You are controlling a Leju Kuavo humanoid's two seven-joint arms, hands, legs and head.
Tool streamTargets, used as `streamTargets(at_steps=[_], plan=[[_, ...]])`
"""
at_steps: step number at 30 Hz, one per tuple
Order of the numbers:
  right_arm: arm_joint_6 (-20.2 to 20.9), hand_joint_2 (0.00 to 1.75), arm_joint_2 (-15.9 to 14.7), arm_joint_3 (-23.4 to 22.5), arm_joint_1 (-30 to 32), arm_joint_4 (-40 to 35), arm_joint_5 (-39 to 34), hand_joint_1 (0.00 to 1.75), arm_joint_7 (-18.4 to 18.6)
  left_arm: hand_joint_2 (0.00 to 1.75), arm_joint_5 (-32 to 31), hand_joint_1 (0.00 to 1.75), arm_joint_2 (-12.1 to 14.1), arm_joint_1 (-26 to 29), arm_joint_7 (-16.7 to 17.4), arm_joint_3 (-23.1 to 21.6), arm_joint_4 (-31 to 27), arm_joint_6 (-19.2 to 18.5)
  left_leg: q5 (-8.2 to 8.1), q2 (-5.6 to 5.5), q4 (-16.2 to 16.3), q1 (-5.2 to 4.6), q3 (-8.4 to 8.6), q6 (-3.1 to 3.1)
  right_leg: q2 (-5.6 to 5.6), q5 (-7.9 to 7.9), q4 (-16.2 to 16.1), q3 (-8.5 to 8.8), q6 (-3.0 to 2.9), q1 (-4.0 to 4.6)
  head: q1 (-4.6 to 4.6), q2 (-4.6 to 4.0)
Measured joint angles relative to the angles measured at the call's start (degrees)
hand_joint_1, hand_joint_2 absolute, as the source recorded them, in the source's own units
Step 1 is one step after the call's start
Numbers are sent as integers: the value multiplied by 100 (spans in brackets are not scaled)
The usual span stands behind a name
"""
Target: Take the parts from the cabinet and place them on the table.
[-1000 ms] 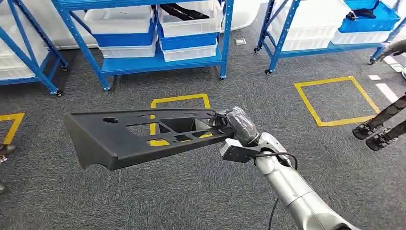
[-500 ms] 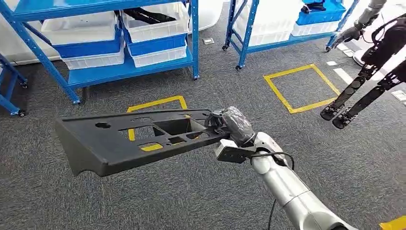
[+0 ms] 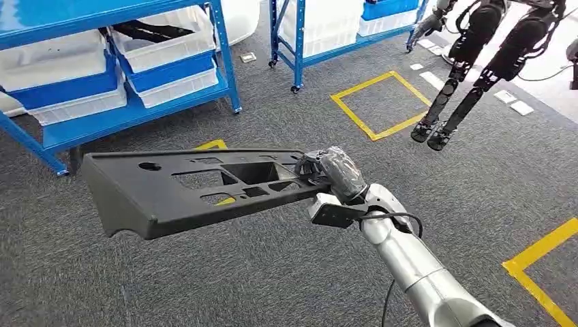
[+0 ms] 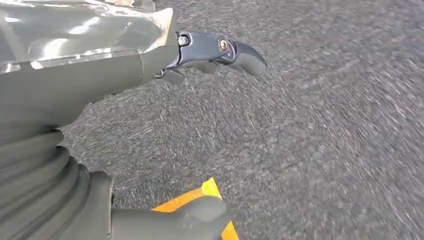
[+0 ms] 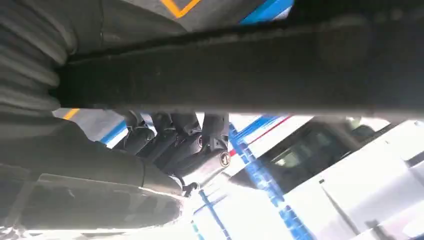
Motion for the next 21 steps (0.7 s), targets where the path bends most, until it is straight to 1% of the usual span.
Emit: streamTargets(at_steps=[1,2,3,4,5,6,7,8,9,10,11,12,13,14,15,16,17,18,19,20,21], plan=[[0,175,-2,-11,-14,0,0,162,0,175,0,0,2,6,-4,0,0,0,-179,-296,207,15,-80,-17,62,18,-1,-16,-42,-3,-2,0],[2,175,20,-7,-13,0,-2,162,-2,175,0,0,2,19,-4,0,0,0,-446,-457,629,18,-250,-27,111,33,-1,-24,-78,2,-22,0],[0,175,48,2,-6,2,-2,162,-4,175,0,0,0,33,-4,-2,0,0,-699,-530,1136,18,-479,-46,190,32,-1,-35,-79,5,-20,0],[0,175,55,11,10,11,-2,162,-2,175,0,0,2,42,-4,-2,0,0,-855,-555,1561,21,-677,-62,271,36,3,-43,-81,14,-35,0],[0,175,52,15,31,20,-2,162,-2,175,0,0,4,45,-4,0,0,0,-860,-555,1745,28,-768,-69,343,45,4,-43,-91,17,-33,0],[0,175,52,15,48,31,-2,162,-2,175,0,0,4,47,-4,0,0,-2,-733,-555,1642,42,-728,-75,414,47,9,-43,-89,16,-37,0],[2,175,55,20,55,42,2,162,0,175,2,0,9,48,-7,0,0,-7,-512,-558,1325,60,-572,-79,492,49,20,-42,-85,11,-46,0],[0,175,55,26,54,44,4,162,-2,175,2,0,15,45,-11,0,0,-9,-217,-599,781,85,-300,-81,583,51,43,-42,-78,3,-39,0],[0,175,63,24,50,44,4,162,-2,175,2,0,20,44,-15,0,0,-15,4,-751,288,121,-55,-83,652,49,69,-48,-73,0,-44,0],[2,175,70,24,43,46,2,162,-2,175,0,0,20,47,-13,0,0,-31,-69,-1058,70,147,46,-89,709,42,99,-86,-33,32,-33,0],[0,175,79,26,32,46,2,162,2,175,0,0,20,49,-22,0,0,-37,-53,-1011,44,141,21,-68,773,56,121,-130,16,43,-37,0],[0,175,90,24,35,48,2,162,0,175,0,0,20,48,-28,-2,0,-44,-40,-929,50,109,23,-44,833,90,93,-177,69,35,-37,0],[0,175,87,24,47,50,9,162,-2,175,0,0,20,35,-31,0,0,-46,-29,-891,51,78,18,-5,886,118,65,-186,110,21,-37,0],[0,175,77,22,46,52,11,162,-2,175,2,0,18,33,-31,0,-2,-48,-1,-816,25,70,24,37,953,144,45,-216,163,24,-41,0],[-2,175,59,15,48,52,15,162,-2,175,0,0,13,28,-35,2,-2,-52,57,-728,-45,114,35,122,834,118,96,-282,180,47,-37,0],[-4,175,50,9,33,52,18,162,-2,175,0,0,17,23,-39,2,-2,-52,73,-678,-66,83,40,151,469,18,270,-362,176,52,-24,0],[-4,175,48,11,14,55,17,162,0,175,0,0,15,27,-39,2,-2,-52,77,-598,-65,75,29,177,326,-175,641,-545,143,49,18,0],[-4,175,57,13,11,55,17,162,-2,175,0,0,15,38,-39,2,-2,-59,74,-522,-64,58,27,193,277,-354,1081,-762,121,28,11,0],[-4,175,59,18,13,57,17,162,-2,175,2,0,15,48,-48,2,-2,-61,73,-436,-64,49,26,196,265,-483,1484,-950,119,27,15,0],[-4,175,57,26,21,74,17,162,-2,175,0,0,20,51,-50,2,-2,-70,69,-351,-60,40,22,200,252,-536,1761,-1073,149,18,15,0],[-4,175,50,26,32,92,24,162,-2,175,0,0,20,51,-59,2,-2,-90,67,-276,-60,37,23,197,234,-490,1739,-1049,182,4,13,0]])
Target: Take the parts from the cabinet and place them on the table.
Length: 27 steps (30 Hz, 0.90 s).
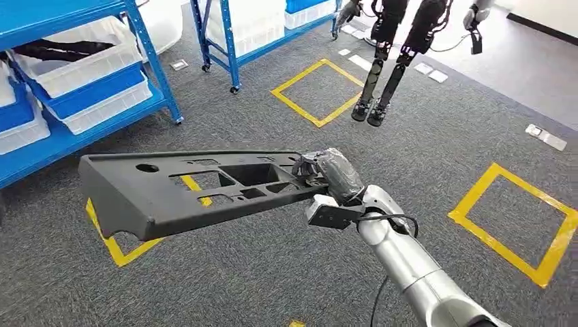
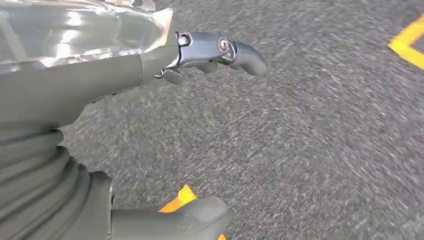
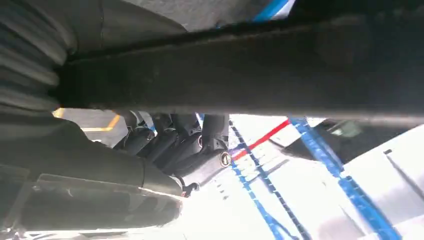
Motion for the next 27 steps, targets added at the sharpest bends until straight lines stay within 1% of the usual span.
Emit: streamTargets(at_steps=[1,2,3,4,5,6,8,9,10,11,12,13,14,15,16,17,18,19,20,21,22,23,24,25,26,27], plan=[[0,175,-7,0,7,9,13,162,0,175,2,0,0,-3,-11,0,0,-4,-3,68,2,1,0,-4,-27,110,-259,143,46,-12,2,0],[-4,175,-7,0,9,11,22,162,0,175,2,0,-2,-7,-22,0,0,-7,-12,142,3,4,6,-18,-112,293,-765,422,101,-21,7,0],[-7,175,-2,-2,-3,11,29,162,-4,175,2,0,-7,-9,-28,0,0,-7,-24,205,5,4,18,-37,-298,454,-1312,732,137,-28,4,0],[-7,175,9,0,-25,11,40,162,-7,175,2,0,-4,-11,-35,0,0,-7,-41,257,8,-36,24,-67,-595,459,-1646,885,100,-13,13,0],[-9,175,22,2,-50,11,44,162,-7,175,2,0,-7,-10,-37,0,0,-7,-65,314,19,-64,13,-113,-564,504,-1650,932,55,76,9,0],[-13,175,37,5,-56,15,50,162,-11,175,4,0,-4,-11,-41,0,0,-4,-68,362,16,-75,33,-131,-463,519,-1648,875,5,59,-24,0],[-11,175,26,9,-45,29,53,162,-15,175,20,0,-9,-21,-42,0,0,-2,-77,508,-7,-45,77,-185,-323,526,-1648,857,-55,95,-17,0],[-13,175,24,4,-49,33,55,162,-15,175,22,0,-18,-30,-42,0,0,0,-110,566,1,-32,62,-228,-250,564,-1689,913,-127,26,-17,0],[-13,175,30,2,-56,33,55,162,-20,175,22,0,-11,-41,-44,0,0,4,-224,270,131,16,53,-255,-166,572,-1699,910,-146,-3,-24,0],[-13,175,42,0,-72,42,57,162,-17,175,22,0,-13,-37,-53,2,0,13,-462,-26,489,27,-85,-250,-120,586,-1696,908,-220,-19,-39,0],[-13,175,70,9,-73,42,57,162,-20,175,24,0,-18,-25,-55,2,0,13,-705,-172,942,21,-286,-258,-45,587,-1697,904,-240,-12,-68,0],[-11,175,94,20,-69,48,55,162,-20,175,30,0,-17,-21,-57,2,0,13,-918,-246,1429,18,-524,-269,43,587,-1697,898,-241,0,-77,0],[-11,175,105,28,-59,57,55,162,-20,175,37,0,-15,-17,-57,4,0,13,-1004,-269,1748,19,-699,-268,124,587,-1695,897,-242,14,-79,0],[-11,175,103,31,-47,72,55,162,-20,175,37,0,-13,-11,-57,4,0,13,-935,-275,1797,18,-754,-259,213,588,-1693,899,-242,21,-72,0],[-11,175,98,31,-43,83,61,162,-20,175,37,0,-13,-7,-57,7,0,13,-765,-277,1607,19,-692,-244,287,589,-1684,899,-241,24,-79,0],[-11,175,98,33,-43,88,68,162,-20,175,37,0,-11,-6,-59,7,0,13,-490,-293,1188,21,-502,-228,373,589,-1668,899,-239,24,-79,0],[-11,175,100,33,-48,88,74,162,-20,175,37,0,-9,-9,-61,7,0,13,-187,-384,618,35,-237,-213,461,588,-1641,900,-236,23,-81,0],[-11,175,107,33,-53,88,77,162,-20,175,37,0,-7,-10,-68,7,0,13,-77,-651,229,64,-71,-197,521,587,-1620,881,-233,16,-79,0],[-11,175,109,33,-74,88,77,162,-20,175,37,0,-4,-4,-72,9,2,13,-135,-767,142,69,-30,-204,574,587,-1579,837,-202,85,-68,0],[-11,175,122,37,-71,88,79,162,-22,175,37,0,-9,-13,-81,7,0,15,-117,-678,163,46,-49,-181,622,610,-1596,806,-162,59,-76,0],[-11,175,114,35,-71,92,83,162,-20,175,37,0,-9,-28,-88,7,0,17,-115,-638,165,14,-55,-152,683,633,-1618,793,-118,27,-70,0],[-11,175,103,33,-71,92,85,162,-24,175,41,0,-11,-29,-92,9,0,30,-100,-578,158,-6,-51,-125,745,665,-1652,773,-70,30,-74,0],[-11,175,85,29,-77,94,85,162,-24,175,44,0,-22,-34,-98,9,0,33,-57,-498,108,19,-31,-66,803,672,-1657,740,-31,67,-68,0],[-11,175,70,22,-77,92,88,162,-24,175,44,0,-24,-44,-103,9,-2,39,-18,-423,65,21,-21,-16,451,605,-1532,676,-37,49,-70,0],[-11,175,59,24,-102,98,90,162,-22,175,44,0,-22,-39,-107,11,0,46,-16,-364,59,3,-23,37,176,447,-1249,517,-56,68,-50,0],[-11,175,59,24,-113,98,88,162,-24,175,44,0,-22,-28,-107,11,0,46,-17,-278,59,-12,-25,42,61,239,-782,274,-70,54,-31,0]])
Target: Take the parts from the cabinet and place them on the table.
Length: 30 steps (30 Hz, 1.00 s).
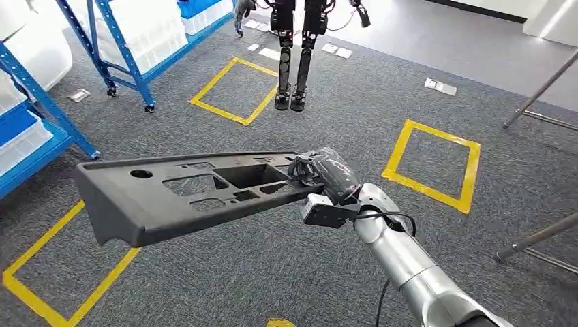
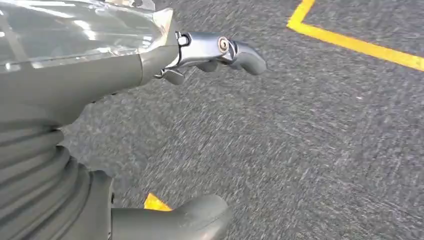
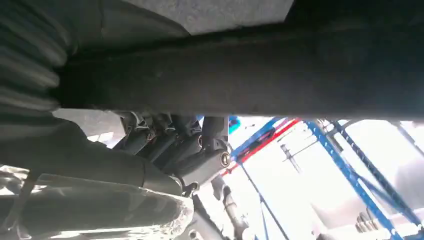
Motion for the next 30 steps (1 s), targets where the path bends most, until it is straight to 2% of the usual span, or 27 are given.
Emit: streamTargets(at_steps=[2,3,4,5,6,7,8,9,10,11,12,13,14,15,16,17,18,19,20,21,22,23,24,27,28,29,30], plan=[[0,175,0,15,23,4,2,162,0,175,0,0,2,9,2,2,0,0,-6,158,1,-22,-11,9,-55,-288,857,-416,9,-15,0,0],[0,175,-2,15,50,11,9,162,0,175,0,0,4,9,2,2,0,0,-7,236,1,-25,-11,9,-60,-305,1027,-491,46,-22,2,0],[-2,175,-11,15,76,15,17,162,0,175,2,0,4,8,0,2,0,0,-10,314,2,-26,-11,8,-67,-233,885,-408,87,-25,0,0],[-7,175,-13,15,94,15,28,162,0,175,2,0,4,6,2,4,0,0,-15,386,2,-27,-7,2,-105,-81,484,-174,130,-25,4,0],[-11,175,-9,15,93,15,31,162,0,175,2,0,2,4,2,4,0,2,-21,453,2,-28,0,-8,-191,90,-57,123,156,-25,0,0],[-13,175,-2,15,80,13,33,162,0,175,2,0,0,0,2,4,0,2,-33,518,3,-31,9,-26,-410,222,-592,434,155,-21,4,0],[-15,175,11,15,54,13,35,162,0,175,2,0,0,1,2,4,0,2,-62,575,19,-88,10,-66,-656,258,-865,601,99,56,7,0],[-15,175,31,15,53,13,37,162,0,175,2,0,-9,4,2,4,0,2,-73,639,16,-93,15,-93,-598,308,-863,592,60,100,-11,0],[-20,175,31,15,53,13,37,162,0,175,2,0,-7,3,2,4,0,4,-81,692,17,-95,33,-107,-532,316,-860,563,41,80,-13,0],[-20,175,22,13,64,13,37,162,0,175,2,0,-15,-1,4,4,0,4,-98,776,13,-81,53,-134,-446,321,-861,555,29,96,-2,0],[-20,175,13,11,61,13,39,162,0,175,2,0,-26,-12,2,4,0,2,-111,852,10,-75,71,-167,-369,338,-882,548,-10,97,-4,0],[-22,175,22,9,66,7,46,162,0,175,2,0,-26,-28,2,5,-4,0,-181,670,86,-17,52,-223,-278,375,-922,606,-71,-45,-4,0],[-26,175,19,6,37,4,46,162,7,175,2,0,-22,-20,0,7,-4,0,-336,340,286,-13,-20,-237,-212,372,-929,600,-103,-38,-2,0],[-26,175,48,13,33,0,46,162,2,175,2,0,-28,-4,0,6,-2,-7,-587,141,695,-6,-191,-249,-165,392,-927,601,-181,-36,-31,0],[-26,175,85,18,38,2,46,162,2,175,2,0,-28,10,0,7,-2,-9,-806,45,1155,-4,-411,-262,-86,392,-927,600,-182,-32,-35,0],[-26,175,96,26,47,2,48,162,2,175,4,0,-28,14,0,7,-2,-13,-962,8,1567,-1,-620,-274,-3,392,-926,596,-183,-24,-53,0],[-26,175,98,35,63,2,57,162,2,175,9,0,-24,25,0,7,-2,-15,-985,-1,1800,5,-761,-282,83,393,-925,598,-181,-24,-50,0],[-26,175,92,39,72,2,61,162,4,175,11,0,-24,34,0,7,-2,-15,-864,-1,1739,19,-767,-288,167,394,-917,598,-179,-25,-50,0],[-26,175,87,46,76,2,63,162,7,175,11,0,-20,37,0,9,-2,-15,-611,-5,1410,44,-631,-295,254,395,-901,598,-175,-34,-59,0],[-26,175,87,48,75,2,63,162,4,175,11,0,-17,35,0,9,-2,-15,-327,-49,915,77,-400,-310,336,393,-874,598,-172,-45,-48,0],[-26,175,94,48,69,2,63,162,7,175,11,0,-17,33,0,9,-2,-15,-112,-197,468,124,-185,-335,400,388,-839,588,-164,-53,-61,0],[-26,175,101,48,61,2,61,162,7,175,11,0,-20,38,0,9,0,-15,-136,-525,226,177,-73,-363,468,363,-784,547,-112,-37,-46,0],[-28,175,101,48,53,0,61,162,11,175,11,0,-24,35,0,9,0,-20,-125,-453,205,138,-81,-319,534,353,-749,501,-73,-10,-48,0],[-33,175,79,46,64,0,63,162,11,175,11,0,-22,22,0,11,0,-22,-82,-260,198,43,-85,-187,697,445,-828,428,76,-19,-46,0],[-37,175,61,42,67,0,61,162,11,175,11,0,-28,14,0,11,0,-26,-22,-167,127,73,-77,-96,568,425,-771,368,93,-15,-46,0],[-46,175,52,39,62,0,61,162,18,175,9,0,-26,12,-7,11,-2,-37,-3,-110,100,52,-71,-37,178,318,-583,282,74,2,-33,0],[-66,175,57,42,58,-2,63,162,22,175,9,0,-24,19,-13,11,0,-50,1,-38,94,36,-76,-3,18,132,-233,102,45,-5,-2,0]])
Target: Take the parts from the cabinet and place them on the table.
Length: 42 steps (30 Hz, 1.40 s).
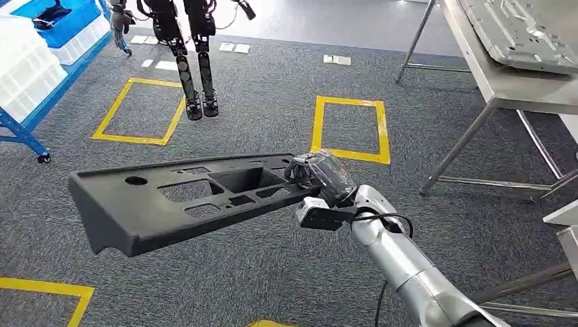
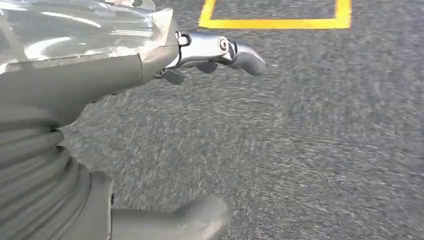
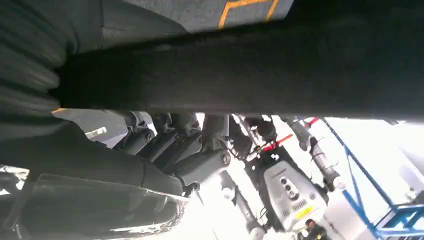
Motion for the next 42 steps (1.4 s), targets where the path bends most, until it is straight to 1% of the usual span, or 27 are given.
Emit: streamTargets(at_steps=[2,4,6,7,8,9,12,13,15,16,18,20,22,23,24,28,29,30,31,33,34,35,37,38,39,40,42], plan=[[-35,175,7,0,31,0,9,162,2,175,-4,0,2,19,-11,0,0,-17,-5,170,1,-39,-13,8,-62,-370,938,-428,-25,-8,2,0],[-68,175,-13,-2,119,0,44,162,24,175,-9,0,9,20,-26,0,0,-53,-8,318,2,-58,-16,10,-75,-430,1245,-547,17,-17,4,0],[-98,175,-42,-11,182,-2,77,162,33,175,-22,0,17,15,-44,0,0,-96,-16,464,3,-64,-14,5,-145,-168,482,-104,89,-17,7,0],[-111,175,-50,-22,189,-15,85,162,33,175,-28,0,20,14,-48,0,0,-120,-21,524,4,-67,-8,-3,-269,-21,-36,190,104,-15,0,0],[-122,175,-59,-35,187,-46,90,162,31,175,-46,0,24,11,-52,0,0,-129,-33,587,7,-81,6,-22,-625,61,-538,466,62,2,7,0],[-131,175,-61,-44,187,-74,92,162,33,175,-61,0,26,16,-54,0,0,-133,-63,645,18,-127,6,-68,-735,99,-560,518,31,88,-5,0],[-140,175,-92,-63,219,-120,125,162,48,175,-74,0,35,2,-57,0,-2,-138,-87,865,-11,-104,80,-136,-472,138,-571,460,-55,131,-13,0],[-144,175,-101,-77,228,-149,151,162,65,175,-77,0,33,-14,-57,0,-7,-138,-129,906,-1,-99,87,-198,-383,174,-632,515,-109,39,-13,0],[-155,175,-90,-90,224,-188,175,162,107,175,-79,0,52,-23,-57,0,-7,-138,-390,276,379,-23,-45,-253,-248,207,-644,527,-200,-34,-24,0],[-155,175,-61,-83,229,-201,179,162,112,175,-79,0,52,-11,-57,-2,-7,-138,-617,126,790,-23,-232,-263,-175,205,-647,526,-229,-22,-42,0],[-155,175,-33,-74,262,-205,186,162,118,175,-79,0,55,2,-57,-2,-4,-138,-924,37,1595,-20,-652,-290,9,205,-644,522,-231,-11,-42,0],[-155,175,-42,-76,296,-205,197,162,122,175,-79,0,61,15,-57,-2,-7,-138,-703,36,1534,-5,-694,-305,185,206,-626,526,-229,-16,-44,0],[-155,175,-39,-76,300,-208,199,162,122,175,-79,0,79,9,-63,-2,-7,-138,-178,-25,705,45,-322,-321,357,201,-578,524,-222,-33,-44,0],[-155,175,-35,-79,298,-208,197,162,122,175,-79,0,83,10,-66,-2,-4,-138,6,-328,243,109,-123,-339,433,179,-546,501,-182,-36,-42,0],[-155,175,-35,-83,283,-214,188,162,125,175,-79,0,81,17,-68,-2,-2,-140,-80,-592,120,132,-68,-345,492,168,-479,430,-147,27,-46,0],[-157,175,-74,-118,299,-227,192,162,133,175,-79,0,74,6,-70,0,-4,-140,-17,-282,87,48,-67,-152,781,264,-571,299,51,4,-33,0],[-159,175,-90,-138,309,-230,195,162,131,175,-79,0,70,-3,-70,0,-4,-142,24,-179,25,54,-41,-93,550,222,-479,292,49,-27,-35,0],[-162,175,-103,-149,295,-234,195,162,131,175,-83,0,72,0,-70,0,-4,-142,38,-112,-10,41,-25,-38,195,77,-219,156,24,20,13,0],[-162,175,-105,-151,286,-240,190,162,131,175,-83,0,70,12,-70,-2,-4,-142,41,-17,-14,22,-23,-32,36,-121,216,-72,6,20,33,0],[-162,175,-107,-149,314,-238,190,162,129,175,-83,0,70,23,-70,0,-4,-146,32,168,-12,-16,-30,-18,-58,-420,1086,-499,0,7,31,0],[-162,175,-118,-149,340,-238,190,162,129,175,-83,0,72,21,-70,0,-4,-146,25,253,-12,-27,-30,-13,-75,-432,1256,-582,26,-6,28,0],[-162,175,-127,-149,357,-238,195,162,129,175,-83,0,72,18,-72,0,-4,-146,21,328,-11,-32,-28,-13,-89,-362,1130,-516,57,-6,33,0],[-162,175,-144,-149,366,-238,205,162,129,175,-83,0,70,14,-79,0,-4,-149,8,469,-11,-33,-17,-26,-195,-59,252,-40,124,-9,35,0],[-164,175,-144,-153,362,-240,212,162,127,175,-83,0,61,15,-92,0,-4,-155,-4,530,-11,-36,0,-43,-434,90,-321,292,127,-1,37,0],[-179,175,-144,-157,363,-247,221,162,114,175,-83,0,59,14,-111,0,-4,-157,-32,581,-1,-80,22,-78,-783,141,-572,410,43,54,31,0],[-192,175,-144,-157,361,-249,230,162,103,175,-81,0,46,25,-133,0,-4,-166,-61,639,-5,-93,40,-124,-772,176,-585,454,28,112,28,0],[-218,175,-155,-162,371,-249,251,162,83,175,-74,0,44,21,-175,0,-4,-173,-94,794,-19,-85,98,-177,-590,191,-578,426,-25,118,26,0]])
